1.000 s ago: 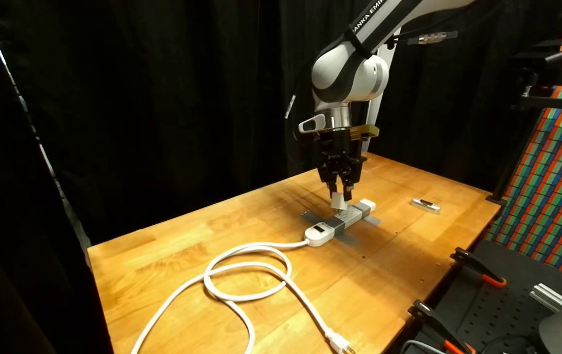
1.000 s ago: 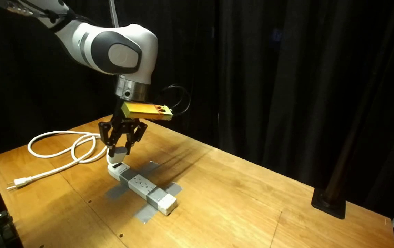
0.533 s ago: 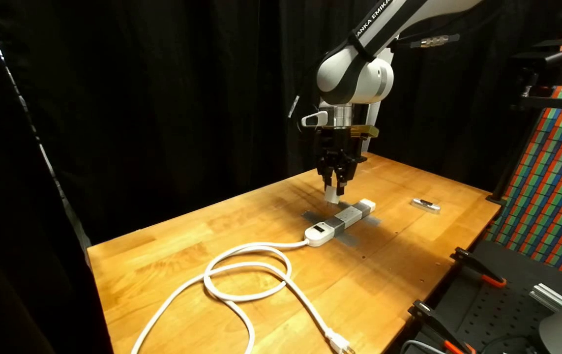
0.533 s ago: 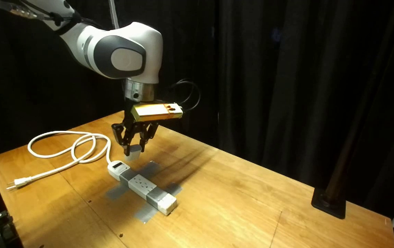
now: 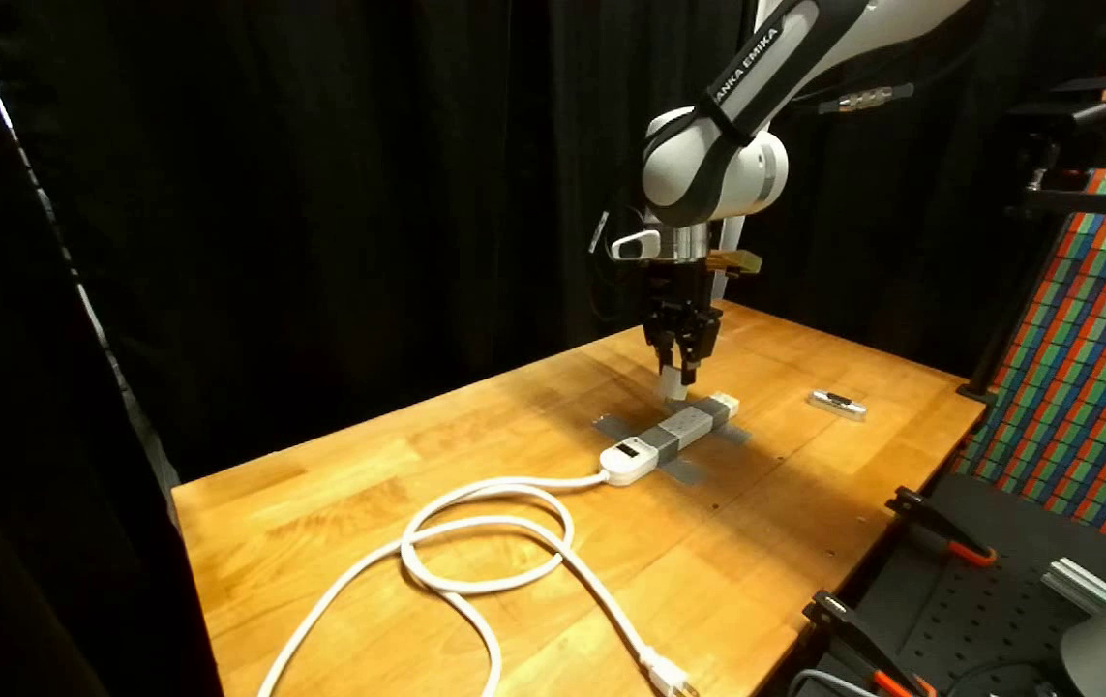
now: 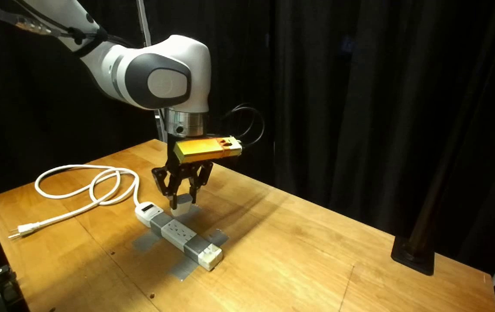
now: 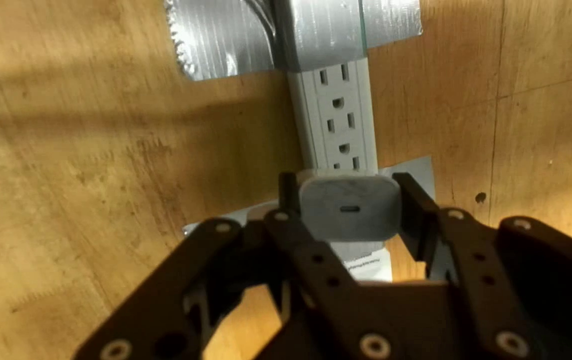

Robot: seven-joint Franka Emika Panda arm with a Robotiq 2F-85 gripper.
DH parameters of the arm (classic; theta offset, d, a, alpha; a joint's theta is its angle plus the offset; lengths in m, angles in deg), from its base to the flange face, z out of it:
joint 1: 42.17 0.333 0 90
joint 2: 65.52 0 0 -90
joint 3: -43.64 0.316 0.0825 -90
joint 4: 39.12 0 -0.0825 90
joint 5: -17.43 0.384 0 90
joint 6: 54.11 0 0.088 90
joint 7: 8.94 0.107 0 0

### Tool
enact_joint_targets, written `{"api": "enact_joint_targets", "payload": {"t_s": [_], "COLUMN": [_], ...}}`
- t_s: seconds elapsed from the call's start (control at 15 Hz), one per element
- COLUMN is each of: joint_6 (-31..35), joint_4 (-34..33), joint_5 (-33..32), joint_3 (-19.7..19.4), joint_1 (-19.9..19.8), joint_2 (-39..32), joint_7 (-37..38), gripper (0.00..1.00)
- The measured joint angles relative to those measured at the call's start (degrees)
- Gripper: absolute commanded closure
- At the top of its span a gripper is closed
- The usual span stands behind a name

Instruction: Put the charging block on the extension sockets

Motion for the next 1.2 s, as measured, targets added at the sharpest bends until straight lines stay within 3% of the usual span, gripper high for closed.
{"api": "enact_joint_targets", "payload": {"t_s": [0.8,1.2], "joint_6": [1.9,9.4], "joint_4": [1.3,7.1], "joint_5": [-3.2,-3.7], "joint_3": [-0.3,-0.2], "joint_1": [0.1,0.2], "joint_2": [-1.7,1.2], "joint_7": [2.7,2.7], "gripper": [0.77,0.77]}}
